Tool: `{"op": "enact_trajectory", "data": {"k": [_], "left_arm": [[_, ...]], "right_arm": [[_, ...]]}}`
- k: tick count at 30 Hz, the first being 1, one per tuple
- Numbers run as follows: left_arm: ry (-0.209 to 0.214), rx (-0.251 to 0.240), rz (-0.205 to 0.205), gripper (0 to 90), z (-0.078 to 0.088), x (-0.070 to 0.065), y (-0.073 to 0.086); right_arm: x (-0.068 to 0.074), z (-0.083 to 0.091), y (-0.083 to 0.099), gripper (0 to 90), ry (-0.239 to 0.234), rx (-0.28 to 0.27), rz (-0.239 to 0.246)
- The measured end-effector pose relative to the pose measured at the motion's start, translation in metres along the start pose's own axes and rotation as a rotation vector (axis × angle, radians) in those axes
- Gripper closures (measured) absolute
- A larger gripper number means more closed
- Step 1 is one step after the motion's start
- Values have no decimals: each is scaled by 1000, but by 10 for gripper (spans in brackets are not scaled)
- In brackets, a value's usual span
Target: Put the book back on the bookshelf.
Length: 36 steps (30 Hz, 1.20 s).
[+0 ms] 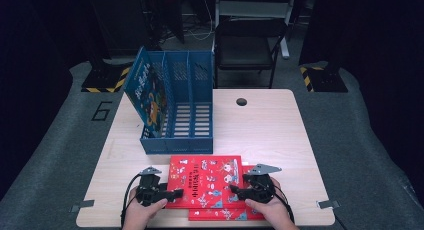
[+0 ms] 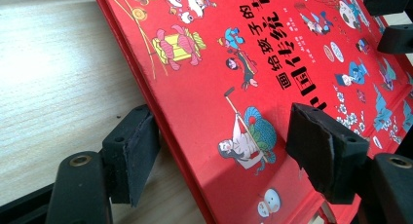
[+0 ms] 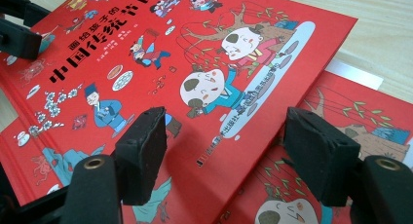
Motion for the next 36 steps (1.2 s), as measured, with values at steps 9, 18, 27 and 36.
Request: {"op": "enact_trajectory", "data": {"k": [9, 18, 27, 36], "left_arm": [[-6, -3, 10, 278, 0, 0, 4], [-15, 3, 10, 283, 7, -3, 12], [9, 44, 7, 280, 13, -9, 24], [37, 58, 19, 257, 12, -12, 27]], "right_arm": [[1, 1, 1, 337, 8, 5, 13], [3, 2, 2, 343, 16, 4, 29], [4, 4, 4, 347, 10, 19, 31], [6, 8, 5, 365, -6, 38, 25]]}}
Point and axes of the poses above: each handheld gripper's, and its own axes: z roughly backward along the jaws, y roughly out of its underside, x roughly to its left, the point moved 4 cm from there along -z, roughly forward along the jaws, and after that the axes turned 11 degrees about -x, right-handed, at the moved point
